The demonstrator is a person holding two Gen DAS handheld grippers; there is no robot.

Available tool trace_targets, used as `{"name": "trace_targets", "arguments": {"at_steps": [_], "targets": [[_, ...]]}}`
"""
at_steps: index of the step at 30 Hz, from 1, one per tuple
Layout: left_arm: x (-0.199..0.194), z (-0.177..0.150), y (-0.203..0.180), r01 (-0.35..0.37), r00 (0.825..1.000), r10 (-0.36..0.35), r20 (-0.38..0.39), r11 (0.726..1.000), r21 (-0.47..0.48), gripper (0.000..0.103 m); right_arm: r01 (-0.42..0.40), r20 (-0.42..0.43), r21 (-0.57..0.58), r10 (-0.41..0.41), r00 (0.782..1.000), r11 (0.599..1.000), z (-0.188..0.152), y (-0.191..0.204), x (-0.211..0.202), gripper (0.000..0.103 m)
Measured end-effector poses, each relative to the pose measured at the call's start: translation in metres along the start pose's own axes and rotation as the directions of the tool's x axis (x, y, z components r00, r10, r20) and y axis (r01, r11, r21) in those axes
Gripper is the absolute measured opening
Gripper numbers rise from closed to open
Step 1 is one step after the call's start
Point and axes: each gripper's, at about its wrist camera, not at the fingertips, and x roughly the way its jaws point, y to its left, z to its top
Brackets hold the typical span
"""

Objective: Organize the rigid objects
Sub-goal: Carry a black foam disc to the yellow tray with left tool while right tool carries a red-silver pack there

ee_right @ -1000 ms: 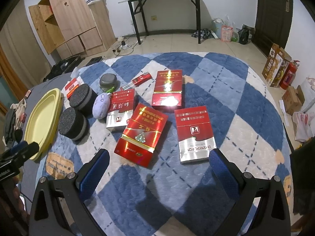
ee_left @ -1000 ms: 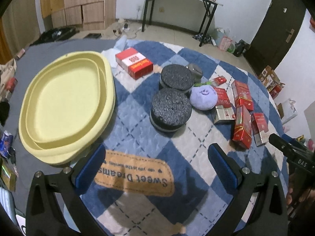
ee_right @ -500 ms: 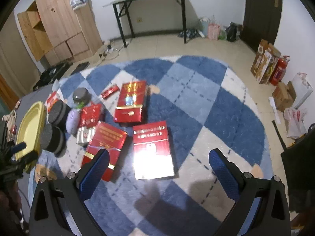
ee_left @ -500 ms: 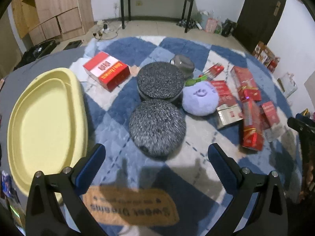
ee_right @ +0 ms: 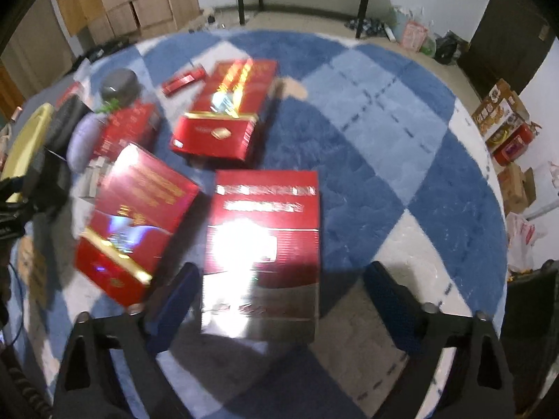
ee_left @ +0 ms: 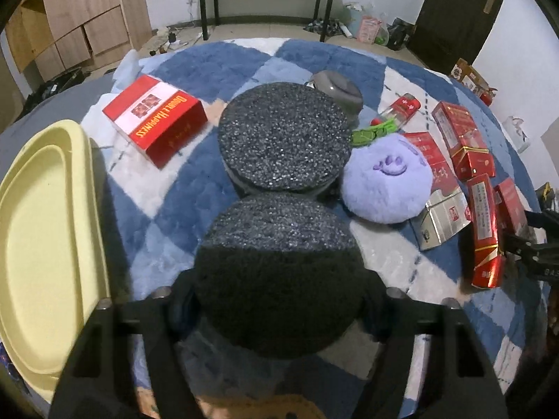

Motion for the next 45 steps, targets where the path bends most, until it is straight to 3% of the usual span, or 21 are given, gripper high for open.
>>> {"name": "trace_targets", "arguments": {"at_steps": [1,2,3,4,8,13,17,22,28,35,38,45], "targets": [[-0.001,0.001,0.000,0.007,1.000,-0.007,0.009,1.000,-0.013,0.070,-0.007,0.003,0.009,0.007,1.000,1.000,0.001,-0.002,0.001,0.082],[-0.003,0.001,0.000,0.020,1.000,-0.019,0.015,1.000,-0.020,0.070,-0.012,0.006,0.010,0.011,1.000,1.000,0.002,-0.001,0.001,0.074],[-0.007,0.000,0.000,0.021,0.999,-0.021,0.025,1.000,-0.020,0.070,-0.018,0.010,0.009,0.018,1.000,1.000,0.003,-0.001,0.001,0.060],[-0.013,-0.001,0.000,0.014,0.999,-0.013,0.038,1.000,-0.015,0.070,-0.020,0.016,0.008,0.020,1.000,1.000,0.003,-0.002,-0.001,0.056],[-0.044,-0.001,0.001,-0.016,0.997,0.015,0.079,1.000,0.008,0.070,-0.036,0.053,0.033,0.034,0.998,0.999,0.001,-0.010,-0.017,0.055],[-0.106,0.011,0.037,-0.054,0.988,0.057,0.145,0.998,-0.023,0.070,-0.025,0.194,0.034,0.018,0.981,0.999,0.002,-0.001,-0.069,0.055],[-0.145,0.015,0.096,-0.153,0.972,0.162,0.169,0.986,-0.067,0.070,-0.112,0.277,-0.138,0.147,0.950,0.984,0.014,0.075,-0.122,0.055],[-0.150,0.002,0.168,-0.240,0.958,0.262,0.119,0.956,-0.169,0.070,-0.221,0.255,-0.325,0.310,0.916,0.919,0.035,0.184,-0.150,0.055],[-0.119,-0.020,0.246,-0.244,0.965,0.261,0.019,0.924,-0.295,0.070,-0.265,0.122,-0.490,0.367,0.922,0.830,0.046,0.315,-0.113,0.055],[-0.079,-0.028,0.275,-0.198,0.980,0.189,-0.059,0.926,-0.322,0.070,-0.234,0.026,-0.558,0.299,0.954,0.796,0.070,0.405,-0.029,0.055],[-0.068,-0.030,0.282,-0.153,0.988,0.133,-0.079,0.919,-0.364,0.070,-0.206,0.002,-0.595,0.258,0.966,0.777,0.070,0.425,-0.001,0.055],[-0.051,-0.035,0.273,-0.197,0.979,0.166,-0.119,0.926,-0.323,0.072,-0.199,-0.023,-0.584,0.229,0.973,0.787,0.067,0.446,0.035,0.055]]}}
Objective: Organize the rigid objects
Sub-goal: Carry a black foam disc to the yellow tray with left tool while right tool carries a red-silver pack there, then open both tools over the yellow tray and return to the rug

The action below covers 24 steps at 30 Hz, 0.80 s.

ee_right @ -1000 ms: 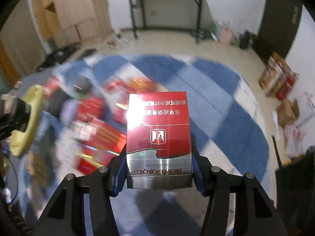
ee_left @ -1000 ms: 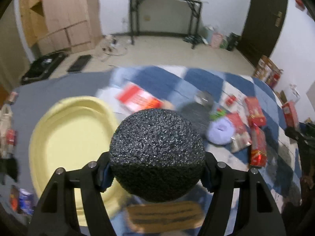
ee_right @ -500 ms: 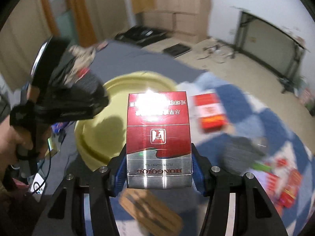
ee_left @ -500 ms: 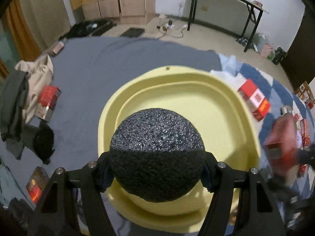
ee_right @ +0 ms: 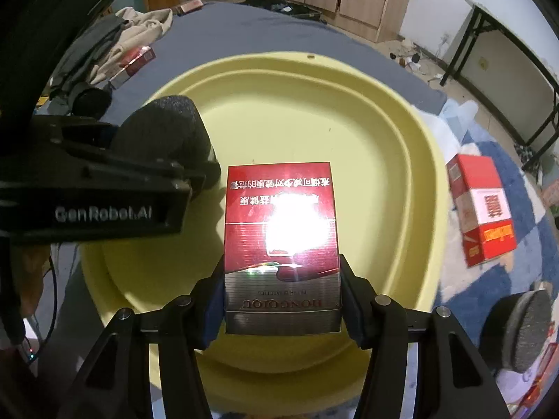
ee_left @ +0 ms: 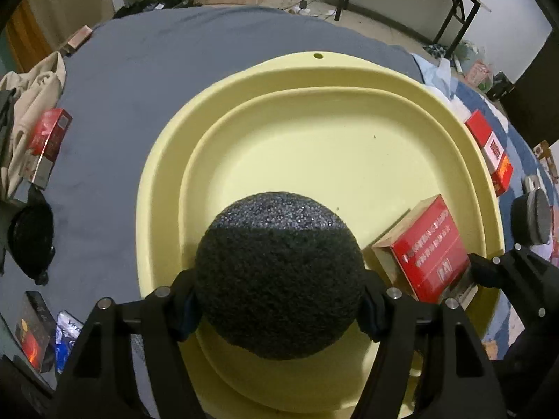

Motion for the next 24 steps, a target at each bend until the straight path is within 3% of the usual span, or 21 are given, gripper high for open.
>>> {"name": "trace_targets", "arguments": {"at_steps": [5,8,12,16,21,24], "targets": [[-0.011,-0.002,0.001,0.033,0.999,-0.032,0.009,0.999,-0.024,0.091,-0.001,0.026,-0.008,0.001,1.000,1.000,0.001,0.007,0.002,0.057],[-0.037,0.000,-0.003,0.009,0.997,-0.008,0.080,1.000,-0.013,0.103,-0.023,0.081,0.028,0.020,0.996,0.999,-0.002,0.002,-0.017,0.089],[-0.077,0.005,-0.020,0.017,0.984,-0.019,0.178,1.000,0.010,0.103,-0.051,0.185,0.127,0.027,0.982,0.991,-0.025,-0.021,-0.066,0.095],[-0.111,-0.004,-0.079,0.053,0.970,-0.079,0.232,0.992,0.116,0.103,-0.028,0.256,0.270,-0.043,0.966,0.963,-0.075,-0.065,-0.125,0.100],[-0.124,-0.024,-0.169,0.155,0.960,-0.202,0.195,0.960,0.235,0.103,0.059,0.226,0.387,-0.157,0.961,0.920,-0.145,-0.125,-0.184,0.101],[-0.128,-0.031,-0.205,0.172,0.958,-0.228,0.176,0.943,0.286,0.103,0.088,0.199,0.479,-0.206,0.958,0.874,-0.186,-0.164,-0.214,0.101]]}}
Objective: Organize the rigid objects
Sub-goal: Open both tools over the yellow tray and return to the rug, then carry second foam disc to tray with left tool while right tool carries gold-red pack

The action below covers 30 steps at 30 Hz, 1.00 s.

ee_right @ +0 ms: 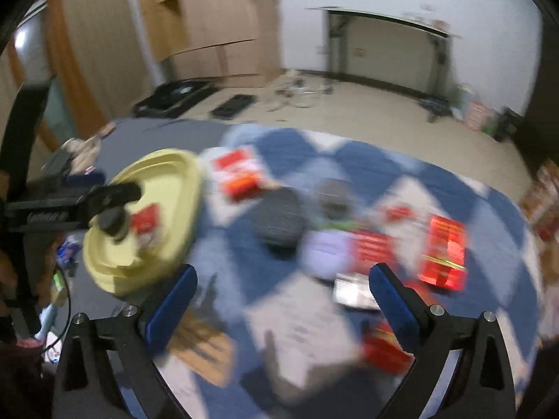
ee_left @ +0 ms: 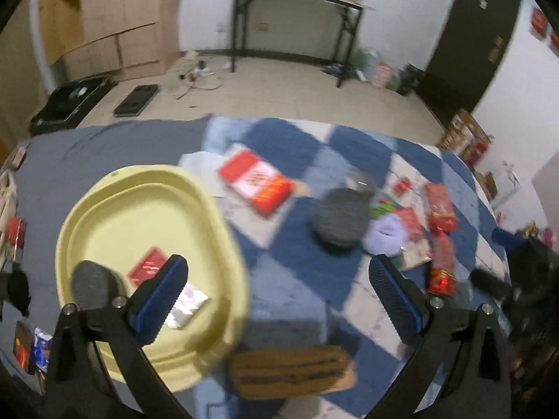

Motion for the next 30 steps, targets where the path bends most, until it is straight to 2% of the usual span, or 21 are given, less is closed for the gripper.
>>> {"name": "trace_targets", "arguments": {"at_steps": [3,7,9,14,18,20,24,27,30], "targets": [[-0.002,0.003,-0.029,-0.041,0.999,0.041,0.007,0.996,0.083,0.103,0.020,0.011,0.070,-0.020,1.000,0.997,-0.006,-0.035,-0.023,0.101],[-0.005,0.006,-0.041,-0.027,1.000,0.026,0.015,0.996,0.085,0.103,0.018,0.025,0.131,-0.022,0.999,0.991,-0.016,-0.064,-0.042,0.101],[0.001,0.008,-0.048,-0.026,1.000,0.025,0.008,0.995,0.101,0.103,-0.001,0.018,0.170,-0.003,1.000,0.985,-0.019,-0.074,-0.039,0.101],[0.037,0.005,-0.065,-0.037,0.999,0.041,-0.016,0.979,0.199,0.103,-0.037,-0.044,0.278,0.052,0.998,0.960,-0.033,-0.111,-0.010,0.101],[0.077,0.008,-0.068,-0.059,0.995,0.078,-0.066,0.966,0.250,0.103,-0.041,-0.112,0.367,0.088,0.990,0.929,-0.037,-0.131,0.031,0.101],[0.090,0.011,-0.069,-0.052,0.994,0.073,-0.075,0.966,0.252,0.103,-0.036,-0.138,0.389,0.097,0.986,0.921,-0.034,-0.134,0.047,0.101],[0.117,0.020,-0.068,-0.029,0.994,0.052,-0.092,0.972,0.233,0.103,0.001,-0.192,0.366,0.074,0.979,0.931,-0.031,-0.131,0.068,0.100],[0.133,0.025,-0.068,-0.013,0.994,0.037,-0.099,0.973,0.231,0.103,-0.006,-0.215,0.383,0.096,0.972,0.924,-0.034,-0.131,0.079,0.100],[0.143,0.027,-0.065,0.000,0.994,0.023,-0.109,0.978,0.209,0.103,-0.017,-0.239,0.389,0.119,0.964,0.921,-0.036,-0.134,0.089,0.092]]}}
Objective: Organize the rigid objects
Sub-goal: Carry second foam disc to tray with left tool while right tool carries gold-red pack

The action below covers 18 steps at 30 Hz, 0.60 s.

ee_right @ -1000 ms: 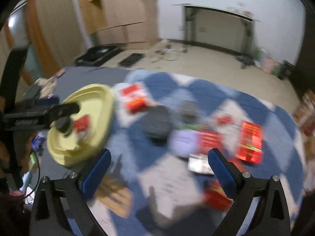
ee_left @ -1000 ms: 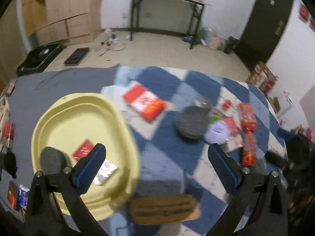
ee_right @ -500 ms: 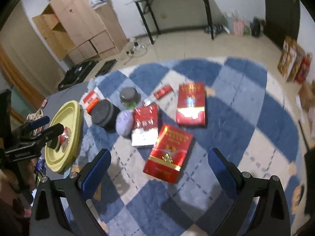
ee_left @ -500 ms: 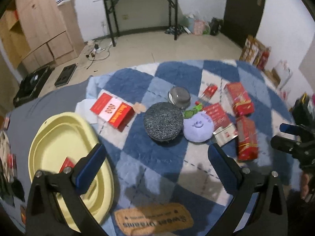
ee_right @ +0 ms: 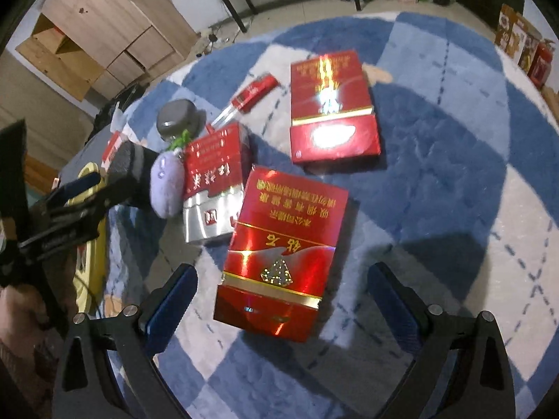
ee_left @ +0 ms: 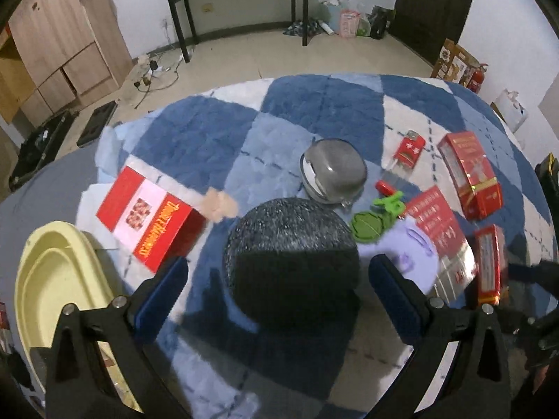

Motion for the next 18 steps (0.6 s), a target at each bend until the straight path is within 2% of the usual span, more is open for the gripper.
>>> {"name": "trace_targets", "arguments": {"at_steps": [2,3,4,5,7,13,18], "targets": [[0.003,-0.002,0.003,0.023,1.000,-0.023,0.001,0.999,-0.030,0.102,0.005,-0.011,0.003,-0.005,1.000,1.000,-0.001,-0.003,0.008,0.088],[0.003,-0.002,0.004,0.032,0.999,-0.032,0.004,0.999,-0.044,0.094,0.015,-0.016,0.001,-0.015,1.000,1.000,0.000,-0.004,0.011,0.084],[0.004,-0.003,0.004,0.041,0.999,-0.041,0.004,0.998,-0.053,0.079,0.020,-0.018,-0.002,-0.020,1.000,1.000,0.001,-0.005,0.013,0.083],[0.004,-0.003,0.005,0.045,0.999,-0.045,0.000,0.997,-0.057,0.071,0.023,-0.013,0.000,-0.023,1.000,1.000,0.002,-0.004,0.014,0.079],[0.002,-0.006,0.006,0.042,0.999,-0.042,-0.003,0.997,-0.070,0.069,0.021,-0.009,-0.016,-0.021,1.000,1.000,0.004,-0.003,0.014,0.067],[-0.043,-0.013,0.017,0.047,0.998,-0.042,0.055,0.994,-0.100,0.069,0.003,0.038,-0.008,-0.003,0.999,1.000,-0.002,-0.004,-0.003,0.065],[-0.108,-0.026,0.044,0.008,0.990,0.008,0.140,0.993,-0.115,0.070,0.039,0.129,-0.100,-0.026,0.991,0.994,-0.011,0.013,-0.037,0.065]]}}
